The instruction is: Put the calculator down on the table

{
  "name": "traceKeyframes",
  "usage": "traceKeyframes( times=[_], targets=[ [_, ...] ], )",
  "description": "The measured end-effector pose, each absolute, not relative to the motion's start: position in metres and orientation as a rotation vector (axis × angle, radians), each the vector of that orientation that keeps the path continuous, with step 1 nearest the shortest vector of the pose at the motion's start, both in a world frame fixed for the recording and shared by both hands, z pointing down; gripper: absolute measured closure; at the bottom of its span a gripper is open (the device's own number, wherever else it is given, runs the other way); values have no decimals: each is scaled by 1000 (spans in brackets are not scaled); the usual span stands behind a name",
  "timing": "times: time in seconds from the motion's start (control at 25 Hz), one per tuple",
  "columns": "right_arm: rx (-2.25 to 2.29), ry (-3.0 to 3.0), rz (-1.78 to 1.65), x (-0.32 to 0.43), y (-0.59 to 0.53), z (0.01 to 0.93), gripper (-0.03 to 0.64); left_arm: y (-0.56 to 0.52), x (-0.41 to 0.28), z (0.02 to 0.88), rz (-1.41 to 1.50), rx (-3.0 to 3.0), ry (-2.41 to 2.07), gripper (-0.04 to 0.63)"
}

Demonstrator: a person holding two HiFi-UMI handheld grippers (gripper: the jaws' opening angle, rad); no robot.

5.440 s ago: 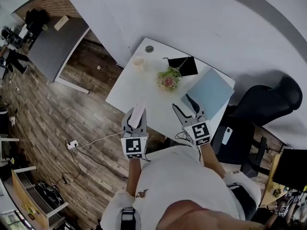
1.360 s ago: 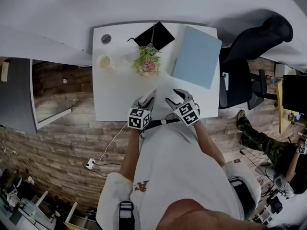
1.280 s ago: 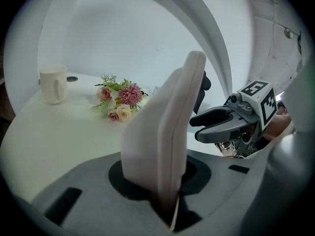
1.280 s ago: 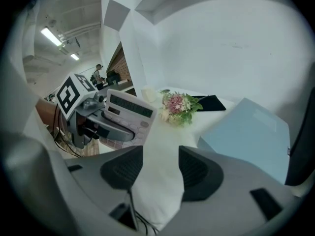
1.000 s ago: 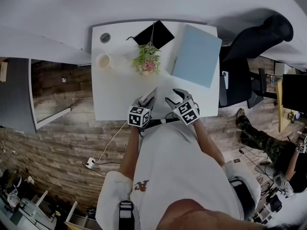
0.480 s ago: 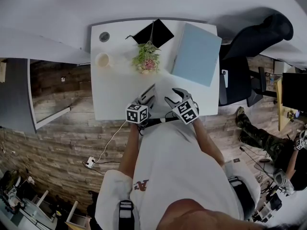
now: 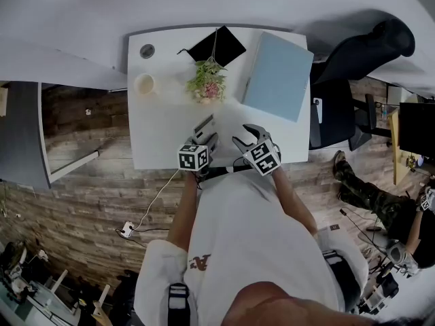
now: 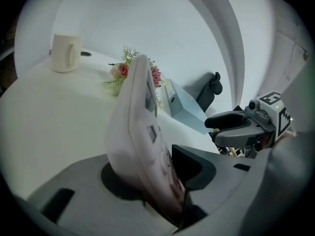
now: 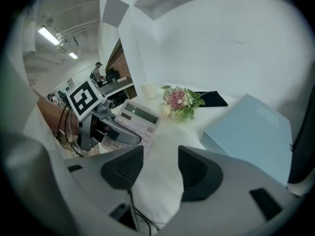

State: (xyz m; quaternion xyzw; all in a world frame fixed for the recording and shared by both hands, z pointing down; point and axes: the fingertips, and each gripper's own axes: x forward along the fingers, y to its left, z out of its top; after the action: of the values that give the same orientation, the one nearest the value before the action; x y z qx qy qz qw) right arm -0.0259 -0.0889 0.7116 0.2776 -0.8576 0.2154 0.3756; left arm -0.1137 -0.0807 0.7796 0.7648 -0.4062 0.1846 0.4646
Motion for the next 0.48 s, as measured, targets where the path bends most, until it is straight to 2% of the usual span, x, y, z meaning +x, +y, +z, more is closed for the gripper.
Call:
traceKeyframes(
  times=[0.12, 0.48],
  targets=[
    [709, -2196, 549, -27, -89, 711, 391, -83, -119, 784, 467, 1858, -1022, 391],
    [693, -2205, 540, -31, -86, 710, 391, -82, -126, 787, 466, 1810, -1075, 362]
  ],
)
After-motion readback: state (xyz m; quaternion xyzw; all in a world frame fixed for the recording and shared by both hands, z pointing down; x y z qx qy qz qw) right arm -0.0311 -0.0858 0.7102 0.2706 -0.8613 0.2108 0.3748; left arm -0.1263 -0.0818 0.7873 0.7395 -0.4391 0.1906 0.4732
